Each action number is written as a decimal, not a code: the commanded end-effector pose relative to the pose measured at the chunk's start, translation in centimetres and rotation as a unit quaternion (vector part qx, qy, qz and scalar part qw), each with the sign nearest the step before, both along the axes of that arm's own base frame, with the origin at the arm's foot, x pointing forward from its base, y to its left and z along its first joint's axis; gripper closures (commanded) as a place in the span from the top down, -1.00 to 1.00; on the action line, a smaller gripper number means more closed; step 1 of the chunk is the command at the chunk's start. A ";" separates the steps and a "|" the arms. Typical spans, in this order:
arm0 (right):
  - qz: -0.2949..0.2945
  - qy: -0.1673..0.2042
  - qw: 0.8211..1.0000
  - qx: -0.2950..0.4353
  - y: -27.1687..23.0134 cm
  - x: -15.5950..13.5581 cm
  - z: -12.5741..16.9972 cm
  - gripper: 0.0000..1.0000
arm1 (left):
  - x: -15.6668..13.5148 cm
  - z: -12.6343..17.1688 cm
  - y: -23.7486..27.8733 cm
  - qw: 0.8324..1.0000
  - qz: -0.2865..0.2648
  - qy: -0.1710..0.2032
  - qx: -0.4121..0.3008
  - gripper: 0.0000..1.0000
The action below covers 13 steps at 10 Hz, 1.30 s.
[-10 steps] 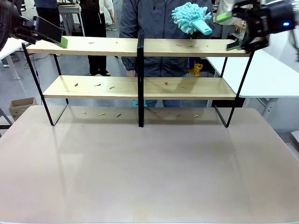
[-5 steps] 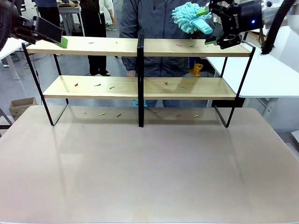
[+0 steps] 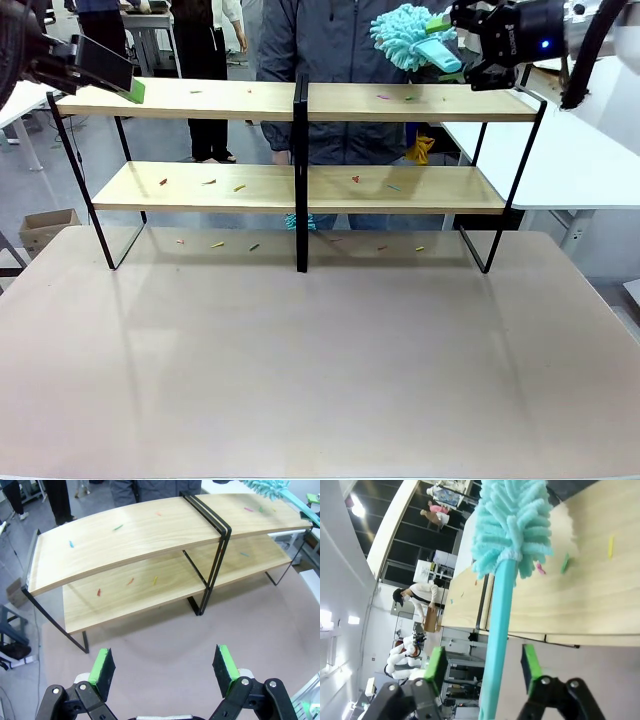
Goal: Clean the shelves.
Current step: Pick up the Duster when the human hands it over.
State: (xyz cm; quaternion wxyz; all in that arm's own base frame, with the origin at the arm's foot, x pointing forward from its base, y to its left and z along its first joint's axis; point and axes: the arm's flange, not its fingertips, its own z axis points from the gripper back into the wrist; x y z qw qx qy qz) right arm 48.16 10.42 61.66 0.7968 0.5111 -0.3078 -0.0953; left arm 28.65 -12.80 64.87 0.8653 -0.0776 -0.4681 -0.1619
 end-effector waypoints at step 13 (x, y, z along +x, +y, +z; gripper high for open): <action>-0.038 0.034 0.999 -0.004 -2.8 -5.4 2.1 -1.00 | 0.0 0.0 0.1 1.000 -0.003 -0.002 -0.004 1.00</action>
